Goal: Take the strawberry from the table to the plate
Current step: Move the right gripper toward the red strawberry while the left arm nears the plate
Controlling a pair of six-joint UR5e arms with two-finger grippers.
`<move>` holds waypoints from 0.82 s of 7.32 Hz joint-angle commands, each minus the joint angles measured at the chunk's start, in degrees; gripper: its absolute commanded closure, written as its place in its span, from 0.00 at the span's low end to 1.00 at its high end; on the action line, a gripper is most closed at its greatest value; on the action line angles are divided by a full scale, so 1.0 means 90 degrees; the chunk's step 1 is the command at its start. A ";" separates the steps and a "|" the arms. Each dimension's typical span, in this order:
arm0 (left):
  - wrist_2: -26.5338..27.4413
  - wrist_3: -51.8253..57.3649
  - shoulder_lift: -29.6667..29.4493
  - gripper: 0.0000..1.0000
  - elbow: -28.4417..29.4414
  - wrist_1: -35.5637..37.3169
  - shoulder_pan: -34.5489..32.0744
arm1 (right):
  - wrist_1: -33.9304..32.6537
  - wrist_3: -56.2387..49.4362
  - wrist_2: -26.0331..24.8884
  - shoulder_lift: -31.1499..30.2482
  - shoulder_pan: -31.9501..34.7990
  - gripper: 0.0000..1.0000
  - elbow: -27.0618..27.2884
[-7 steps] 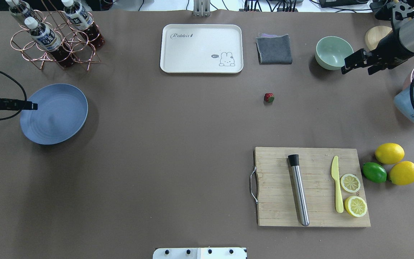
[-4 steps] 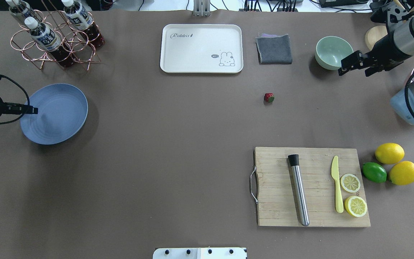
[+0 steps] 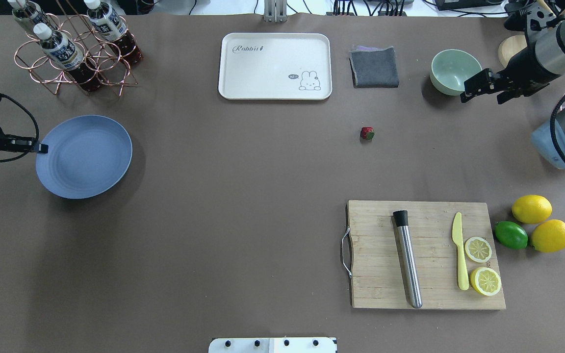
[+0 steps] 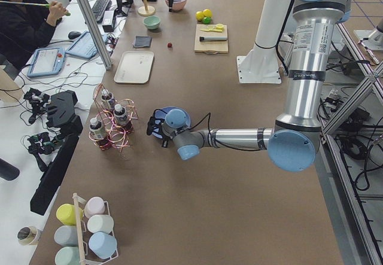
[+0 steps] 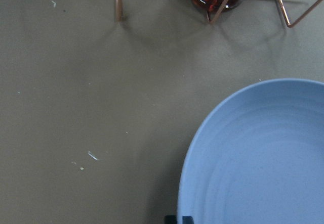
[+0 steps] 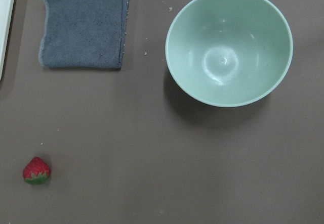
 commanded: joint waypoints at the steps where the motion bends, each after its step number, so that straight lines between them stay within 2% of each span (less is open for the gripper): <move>1: -0.1105 -0.0416 -0.0345 1.00 -0.0426 0.0826 -0.0546 | -0.0037 0.0147 0.0006 0.0264 -0.0130 0.00 -0.0115; 3: -0.1206 -0.1841 -0.0533 1.00 -0.1090 0.0967 -0.0489 | 0.0041 0.0487 -0.0110 0.0439 -0.0461 0.00 -0.0087; 4: -0.1157 -0.2223 -0.0533 1.00 -0.1354 0.0967 -0.0372 | 0.0041 0.0615 -0.0479 0.0557 -0.0685 0.00 -0.0048; 6: -0.0292 -0.2644 -0.0494 1.00 -0.1852 0.1044 0.0406 | 0.0041 0.0675 -0.0696 0.0898 -0.1203 0.00 -0.0077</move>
